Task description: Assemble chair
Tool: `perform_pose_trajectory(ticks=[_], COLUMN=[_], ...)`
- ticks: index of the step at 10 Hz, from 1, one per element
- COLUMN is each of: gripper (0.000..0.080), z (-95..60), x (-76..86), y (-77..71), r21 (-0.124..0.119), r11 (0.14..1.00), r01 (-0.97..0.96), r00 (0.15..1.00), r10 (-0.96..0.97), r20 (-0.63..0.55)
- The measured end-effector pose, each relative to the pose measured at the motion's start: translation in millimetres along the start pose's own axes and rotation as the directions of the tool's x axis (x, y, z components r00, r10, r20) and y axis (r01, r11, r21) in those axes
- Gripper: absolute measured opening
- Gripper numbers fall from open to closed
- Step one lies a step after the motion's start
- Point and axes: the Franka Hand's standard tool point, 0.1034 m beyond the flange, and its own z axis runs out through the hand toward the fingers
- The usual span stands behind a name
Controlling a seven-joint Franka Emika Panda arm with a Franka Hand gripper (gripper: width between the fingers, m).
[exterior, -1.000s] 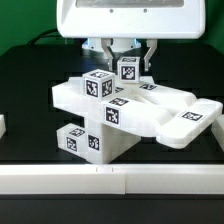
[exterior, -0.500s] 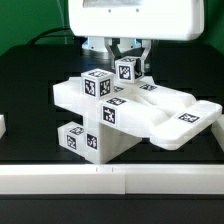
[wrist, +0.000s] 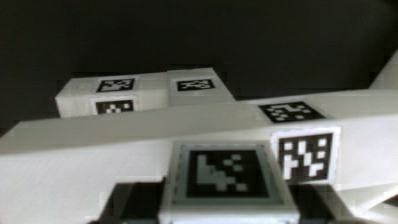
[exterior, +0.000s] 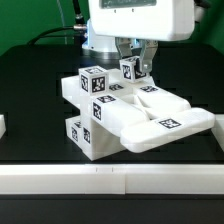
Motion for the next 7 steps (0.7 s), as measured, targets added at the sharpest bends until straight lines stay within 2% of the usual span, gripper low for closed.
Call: perform_pose_trajectory(ticks=[3,4,5,6,7], gripper=[0.0287,0.0443,0.0443,0.0607,0.0642], z=[0.2,0.1,0.1,0.2,0.3], x=[-0.9,-0.4,-0.5,-1.4,-0.9], y=[-0.3,-0.2,0.0,-0.1,0.3], r21=[0.003,0.003,0.001,-0.002,-0.001], r11=[0.998,1.000,1.000,0.997,0.985], r01=[-0.061,-0.011,0.015,0.081,0.172], r00=[0.998,1.000,1.000,0.997,0.985], r10=[0.061,0.011,-0.015,-0.081,-0.172], r20=[0.004,0.004,0.006,0.008,0.008])
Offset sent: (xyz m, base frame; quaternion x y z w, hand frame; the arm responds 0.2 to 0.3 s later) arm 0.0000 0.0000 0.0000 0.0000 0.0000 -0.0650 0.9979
